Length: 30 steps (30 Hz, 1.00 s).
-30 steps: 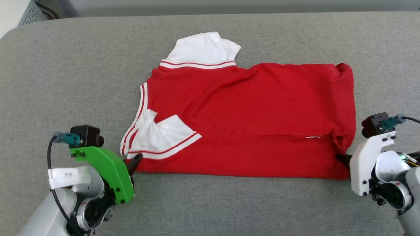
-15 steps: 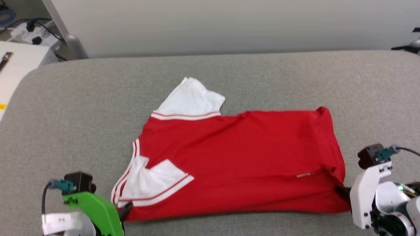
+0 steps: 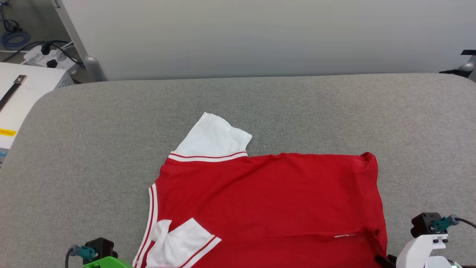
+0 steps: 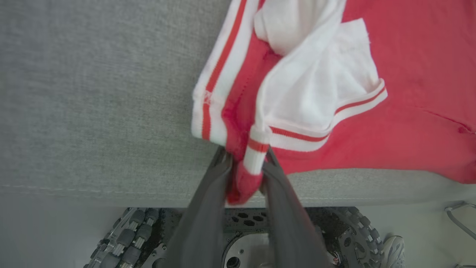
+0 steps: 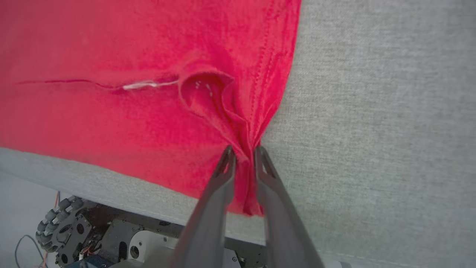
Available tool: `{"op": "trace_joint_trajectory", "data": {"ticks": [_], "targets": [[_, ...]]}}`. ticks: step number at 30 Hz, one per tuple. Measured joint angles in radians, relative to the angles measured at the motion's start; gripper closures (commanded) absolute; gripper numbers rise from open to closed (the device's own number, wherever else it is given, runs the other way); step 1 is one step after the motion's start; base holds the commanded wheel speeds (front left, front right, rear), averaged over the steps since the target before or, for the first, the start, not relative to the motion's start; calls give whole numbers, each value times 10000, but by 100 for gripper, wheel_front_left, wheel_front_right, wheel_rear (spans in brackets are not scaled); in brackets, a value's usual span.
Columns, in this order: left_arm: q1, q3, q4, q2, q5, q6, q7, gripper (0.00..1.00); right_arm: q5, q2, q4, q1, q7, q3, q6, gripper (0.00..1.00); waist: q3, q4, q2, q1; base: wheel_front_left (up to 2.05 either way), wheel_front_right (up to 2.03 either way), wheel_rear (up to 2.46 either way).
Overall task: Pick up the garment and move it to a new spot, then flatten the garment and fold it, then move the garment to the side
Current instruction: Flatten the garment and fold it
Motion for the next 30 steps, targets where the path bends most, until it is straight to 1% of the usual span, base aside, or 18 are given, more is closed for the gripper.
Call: {"op": "trace_joint_trajectory", "data": {"ticks": [1,4,8,12,16,19,25,30], "targets": [[-9,-36,151,-48,2,-36,-46,0,-73,100,23,76,-163,-90,0,0,-27,-12,0,0,0,0,0],[-105,-44,399,-90,17,-127,-286,0,-351,359,-54,215,-861,-167,0,0,-106,-48,0,0,0,0,0],[-350,71,439,-96,291,-167,-867,0,-899,639,-393,250,-2531,-374,0,0,-198,-74,0,0,0,0,0],[-682,357,236,-190,621,-150,-1818,0,-1396,1035,-796,251,-4266,-673,0,0,-273,-32,0,0,0,0,0],[-1117,510,-17,-407,1179,-35,-2775,0,-1965,1457,-1340,251,-5432,-961,0,0,-231,16,-1,0,0,0,0],[-1522,581,-165,-476,1795,171,-3551,0,-2337,1703,-1839,249,-5902,-1145,0,0,-76,9,-1,0,0,0,0],[-2601,550,-192,-702,2550,240,-4429,0,-2878,2015,-2949,99,-6130,-1540,0,0,511,-49,0,0,0,0,0],[-4052,435,58,-796,2840,-96,-4615,0,-3037,2069,-3622,-436,-6113,-1801,0,0,1251,-127,-1,0,0,0,0]]}}
